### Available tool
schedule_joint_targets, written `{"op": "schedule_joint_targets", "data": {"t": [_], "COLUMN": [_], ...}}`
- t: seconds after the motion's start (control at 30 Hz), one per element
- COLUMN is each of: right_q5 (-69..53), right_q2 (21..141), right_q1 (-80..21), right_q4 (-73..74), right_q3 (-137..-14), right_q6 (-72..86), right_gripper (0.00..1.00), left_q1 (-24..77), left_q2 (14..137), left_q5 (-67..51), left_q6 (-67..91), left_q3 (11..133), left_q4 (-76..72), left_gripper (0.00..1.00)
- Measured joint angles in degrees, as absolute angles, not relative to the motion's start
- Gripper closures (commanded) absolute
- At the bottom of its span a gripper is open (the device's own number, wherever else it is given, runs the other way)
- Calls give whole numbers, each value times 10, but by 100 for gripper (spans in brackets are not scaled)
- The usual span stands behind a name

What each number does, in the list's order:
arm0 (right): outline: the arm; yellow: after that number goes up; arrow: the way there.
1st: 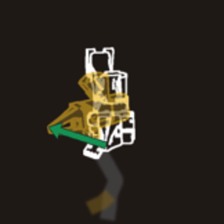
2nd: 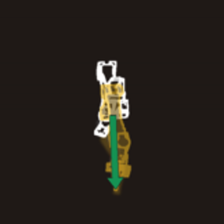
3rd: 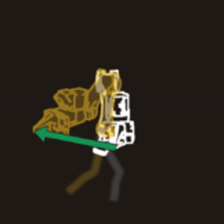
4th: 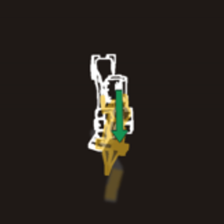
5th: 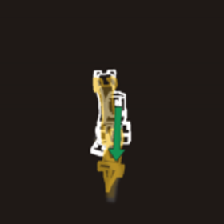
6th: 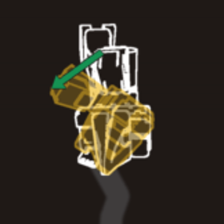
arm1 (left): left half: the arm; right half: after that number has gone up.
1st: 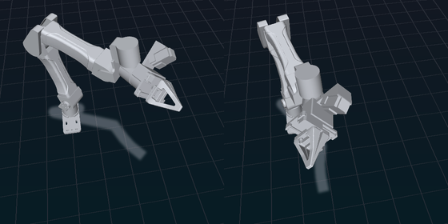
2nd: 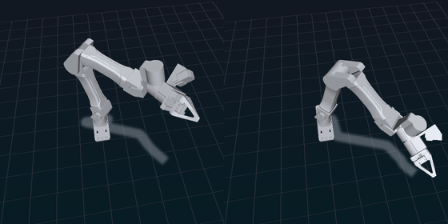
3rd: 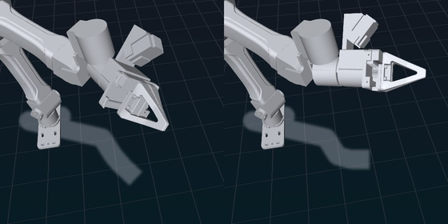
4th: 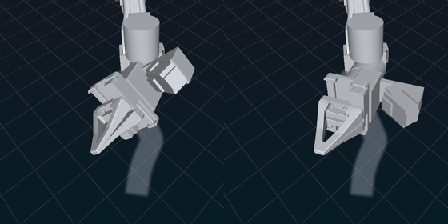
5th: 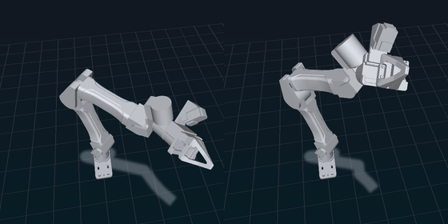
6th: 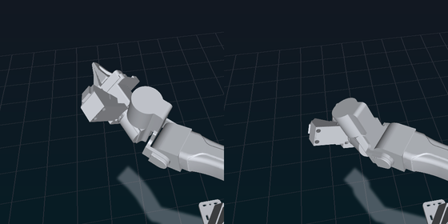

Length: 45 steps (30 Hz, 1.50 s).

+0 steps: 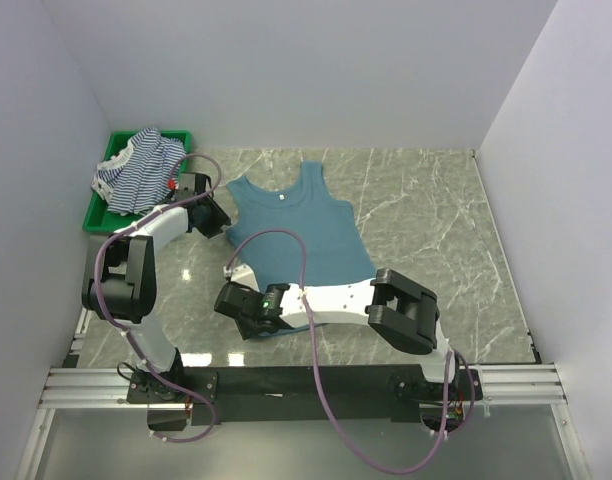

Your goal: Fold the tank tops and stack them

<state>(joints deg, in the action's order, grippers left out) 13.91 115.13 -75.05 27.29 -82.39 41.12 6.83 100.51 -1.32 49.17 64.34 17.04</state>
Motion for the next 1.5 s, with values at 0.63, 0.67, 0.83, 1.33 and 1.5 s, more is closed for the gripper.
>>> {"op": "schedule_joint_targets", "data": {"t": [0.63, 0.67, 0.83, 1.33, 1.5], "right_q5": [184, 190, 202, 176, 166], "right_q2": [1152, 1152, 1152, 1194, 1194], "right_q1": [-770, -771, -776, -782, -780], "right_q4": [307, 315, 324, 327, 316], "right_q3": [-828, -836, -875, -895, -877], "right_q6": [407, 406, 401, 395, 394], "right_gripper": [55, 55, 56, 59, 69], "left_q1": [68, 68, 68, 68, 69], "left_q2": [1004, 1004, 1004, 1002, 992], "left_q5": [-25, -26, -28, -32, -33], "left_q6": [492, 492, 492, 493, 494], "left_q3": [644, 644, 644, 646, 630], "left_q4": [165, 165, 166, 165, 150], "left_gripper": [62, 62, 62, 62, 61]}}
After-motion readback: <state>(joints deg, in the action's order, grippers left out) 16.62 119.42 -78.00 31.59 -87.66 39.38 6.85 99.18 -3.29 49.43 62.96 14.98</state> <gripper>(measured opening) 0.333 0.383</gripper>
